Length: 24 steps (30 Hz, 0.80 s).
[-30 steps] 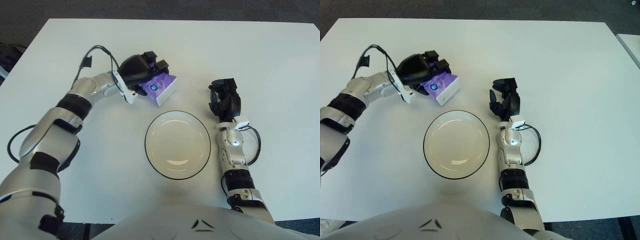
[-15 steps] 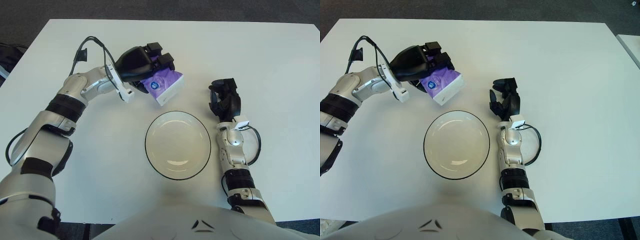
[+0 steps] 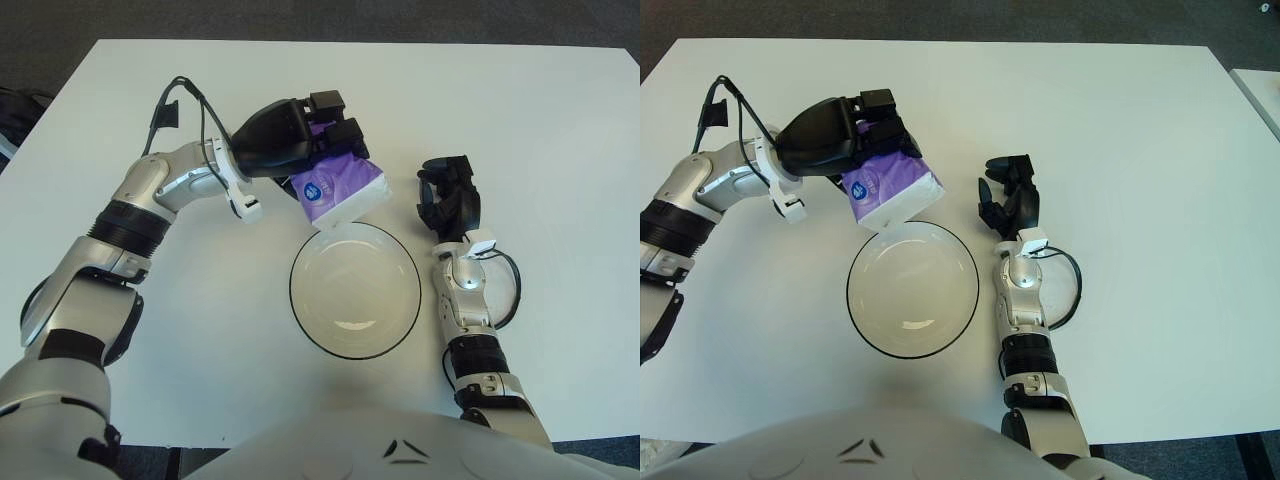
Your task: Put the tissue paper into the plate.
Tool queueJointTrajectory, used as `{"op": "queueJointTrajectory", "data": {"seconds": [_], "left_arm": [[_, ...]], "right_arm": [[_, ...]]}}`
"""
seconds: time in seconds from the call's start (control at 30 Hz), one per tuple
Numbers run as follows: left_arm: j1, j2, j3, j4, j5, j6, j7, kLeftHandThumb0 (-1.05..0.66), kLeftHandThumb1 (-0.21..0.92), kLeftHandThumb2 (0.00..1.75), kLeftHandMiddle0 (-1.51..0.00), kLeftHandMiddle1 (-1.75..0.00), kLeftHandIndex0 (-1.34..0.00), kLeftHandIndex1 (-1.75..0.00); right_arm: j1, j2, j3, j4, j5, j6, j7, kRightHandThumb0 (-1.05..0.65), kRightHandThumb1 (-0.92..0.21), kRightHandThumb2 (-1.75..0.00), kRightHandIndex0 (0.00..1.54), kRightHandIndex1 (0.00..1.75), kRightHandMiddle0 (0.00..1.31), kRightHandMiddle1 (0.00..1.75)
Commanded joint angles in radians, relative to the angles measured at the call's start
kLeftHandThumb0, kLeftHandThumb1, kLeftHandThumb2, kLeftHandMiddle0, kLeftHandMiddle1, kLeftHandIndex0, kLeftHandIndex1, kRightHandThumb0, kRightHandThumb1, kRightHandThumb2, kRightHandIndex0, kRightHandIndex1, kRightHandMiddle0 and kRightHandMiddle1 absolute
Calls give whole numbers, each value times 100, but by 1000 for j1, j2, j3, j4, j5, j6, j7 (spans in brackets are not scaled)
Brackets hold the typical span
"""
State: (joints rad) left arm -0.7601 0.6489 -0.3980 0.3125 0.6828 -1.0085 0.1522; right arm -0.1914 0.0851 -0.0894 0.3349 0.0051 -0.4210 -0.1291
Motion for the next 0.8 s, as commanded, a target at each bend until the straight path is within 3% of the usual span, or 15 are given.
{"op": "queueJointTrajectory", "data": {"seconds": [0.0, 0.43, 0.77], "left_arm": [[31, -2, 10, -30, -30, -25, -49, 0, 12, 154, -76, -172, -53, -175], [50, -5, -25, -98, -118, -62, -285, 0, 13, 153, -76, -171, -52, -175], [114, -25, -30, -93, -85, -76, -348, 0, 16, 150, -75, -170, -50, -175]], "right_arm": [[81, -5, -8, 103, -6, 64, -9, -1, -86, -45, 45, 144, 26, 157], [80, -5, -5, 103, -20, 62, -23, -1, -91, -37, 43, 144, 24, 157], [82, -6, -6, 103, -13, 59, -18, -1, -92, -36, 43, 145, 23, 157]]}}
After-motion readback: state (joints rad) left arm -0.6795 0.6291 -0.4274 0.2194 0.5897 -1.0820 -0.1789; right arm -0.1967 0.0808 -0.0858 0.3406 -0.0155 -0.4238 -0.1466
